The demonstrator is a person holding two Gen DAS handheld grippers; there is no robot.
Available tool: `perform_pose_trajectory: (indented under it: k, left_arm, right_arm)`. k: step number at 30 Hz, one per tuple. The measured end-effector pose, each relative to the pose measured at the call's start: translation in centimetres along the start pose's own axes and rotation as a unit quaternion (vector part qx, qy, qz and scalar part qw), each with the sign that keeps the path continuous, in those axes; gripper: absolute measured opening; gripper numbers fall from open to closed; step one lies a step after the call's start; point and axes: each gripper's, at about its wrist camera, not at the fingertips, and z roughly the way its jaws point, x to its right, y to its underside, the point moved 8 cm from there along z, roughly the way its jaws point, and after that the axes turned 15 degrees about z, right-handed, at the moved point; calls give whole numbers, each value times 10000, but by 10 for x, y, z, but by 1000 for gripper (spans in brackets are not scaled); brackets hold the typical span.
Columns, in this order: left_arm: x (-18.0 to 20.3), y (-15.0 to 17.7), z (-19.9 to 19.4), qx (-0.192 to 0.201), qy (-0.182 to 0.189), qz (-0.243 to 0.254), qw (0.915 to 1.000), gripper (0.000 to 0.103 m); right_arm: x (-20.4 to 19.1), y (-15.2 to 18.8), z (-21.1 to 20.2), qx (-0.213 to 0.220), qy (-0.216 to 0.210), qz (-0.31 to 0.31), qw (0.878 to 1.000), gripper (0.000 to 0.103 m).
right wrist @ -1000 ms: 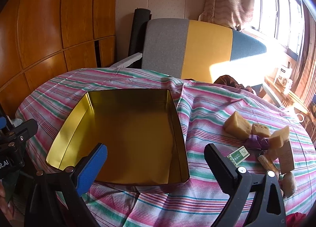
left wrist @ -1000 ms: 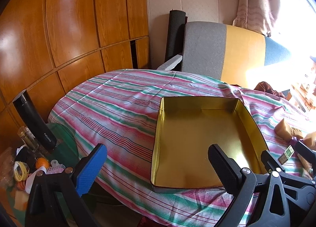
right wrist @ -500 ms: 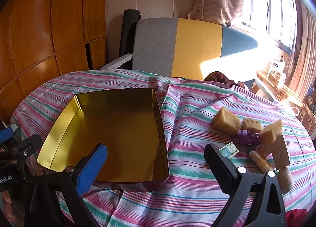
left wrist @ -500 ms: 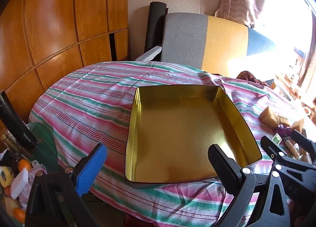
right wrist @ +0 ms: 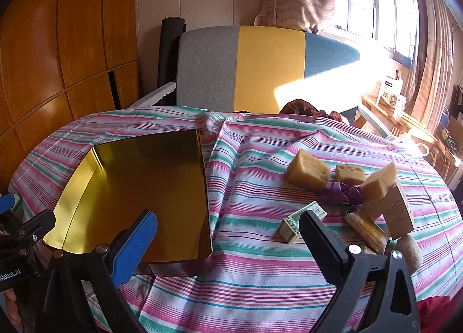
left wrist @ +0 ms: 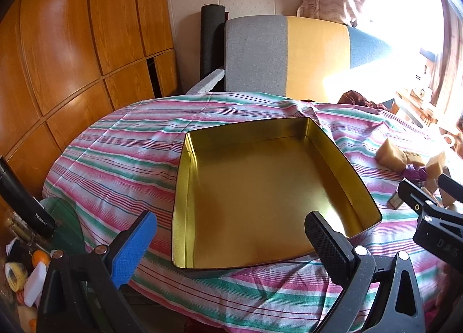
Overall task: Organize objects
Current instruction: 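Move both tools from the gold tray toward the cluster of items, then grasp the green essential oil box with left tool while right tool grasps the plastic bag bundle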
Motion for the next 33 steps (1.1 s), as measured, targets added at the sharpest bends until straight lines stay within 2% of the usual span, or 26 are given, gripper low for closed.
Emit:
perform_pose_trajectory:
  k: [12, 18, 25, 29, 33]
  left_arm:
    - [29, -13, 3, 72, 299, 325, 9990, 103]
    - [51, -19, 4, 126, 593, 483, 9970, 103]
    - [83, -29, 11, 44, 949, 762, 9926, 103]
    - [113, -41, 9, 152, 1363, 1001, 9855, 102]
    - [160, -52, 9, 236, 1797, 1569, 9708, 102]
  right_arm:
    - [84, -20, -12, 134, 564, 592, 9966, 100]
    - [140, -29, -23, 220, 978, 964, 9903, 100]
    - [209, -42, -38, 265, 1232, 1561, 9797, 100]
    - [260, -48, -49, 341, 1305, 2134, 9676, 100]
    - [303, -36, -47, 262, 1133, 2877, 9506, 100]
